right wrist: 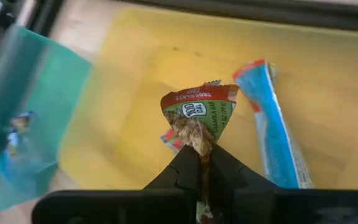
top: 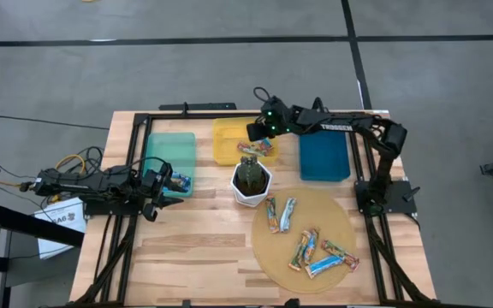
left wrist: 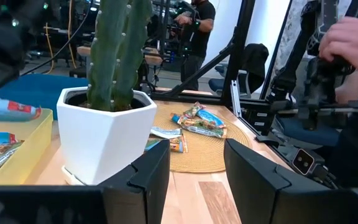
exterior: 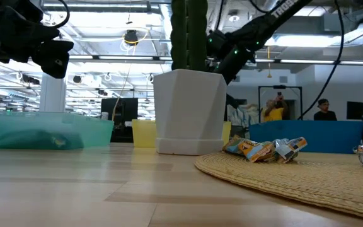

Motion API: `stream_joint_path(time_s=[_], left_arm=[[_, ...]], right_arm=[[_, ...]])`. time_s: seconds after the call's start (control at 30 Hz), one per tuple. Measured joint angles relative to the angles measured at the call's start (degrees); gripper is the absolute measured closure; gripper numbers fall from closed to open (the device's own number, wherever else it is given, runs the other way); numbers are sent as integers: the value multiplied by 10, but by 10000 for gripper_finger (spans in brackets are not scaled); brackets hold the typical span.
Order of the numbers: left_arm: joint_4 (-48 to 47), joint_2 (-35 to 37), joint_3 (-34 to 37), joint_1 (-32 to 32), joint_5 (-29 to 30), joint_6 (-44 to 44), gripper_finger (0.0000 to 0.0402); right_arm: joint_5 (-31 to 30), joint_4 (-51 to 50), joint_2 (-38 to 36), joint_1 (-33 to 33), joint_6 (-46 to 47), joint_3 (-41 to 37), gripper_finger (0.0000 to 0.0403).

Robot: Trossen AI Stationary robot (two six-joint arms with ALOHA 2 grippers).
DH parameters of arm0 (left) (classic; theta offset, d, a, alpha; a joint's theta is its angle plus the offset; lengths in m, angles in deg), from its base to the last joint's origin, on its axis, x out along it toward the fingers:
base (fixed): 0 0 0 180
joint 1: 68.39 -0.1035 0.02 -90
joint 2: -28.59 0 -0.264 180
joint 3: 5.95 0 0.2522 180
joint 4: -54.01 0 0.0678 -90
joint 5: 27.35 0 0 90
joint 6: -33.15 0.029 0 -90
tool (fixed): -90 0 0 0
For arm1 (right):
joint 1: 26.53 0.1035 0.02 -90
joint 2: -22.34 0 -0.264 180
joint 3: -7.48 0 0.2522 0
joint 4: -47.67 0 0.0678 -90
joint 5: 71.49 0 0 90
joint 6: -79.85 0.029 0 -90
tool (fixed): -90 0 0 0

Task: Pick and place Granola Bars by type
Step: Put the red granola bar into the yellow bin

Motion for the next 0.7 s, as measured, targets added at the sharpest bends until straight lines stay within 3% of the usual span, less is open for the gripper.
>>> stream_joint_path(time_s=[0.27, 0.53, 0.7], left_arm=[[0, 0, 0, 0, 2, 0, 257], [0, 0, 0, 0, 1, 0, 257], [0, 0, 0, 0, 1, 0, 257]], right_arm=[[21, 0, 17, -12, 15, 0, 391], [28, -16, 17, -15, 15, 0, 329], [28, -16, 17, -15, 15, 0, 310]])
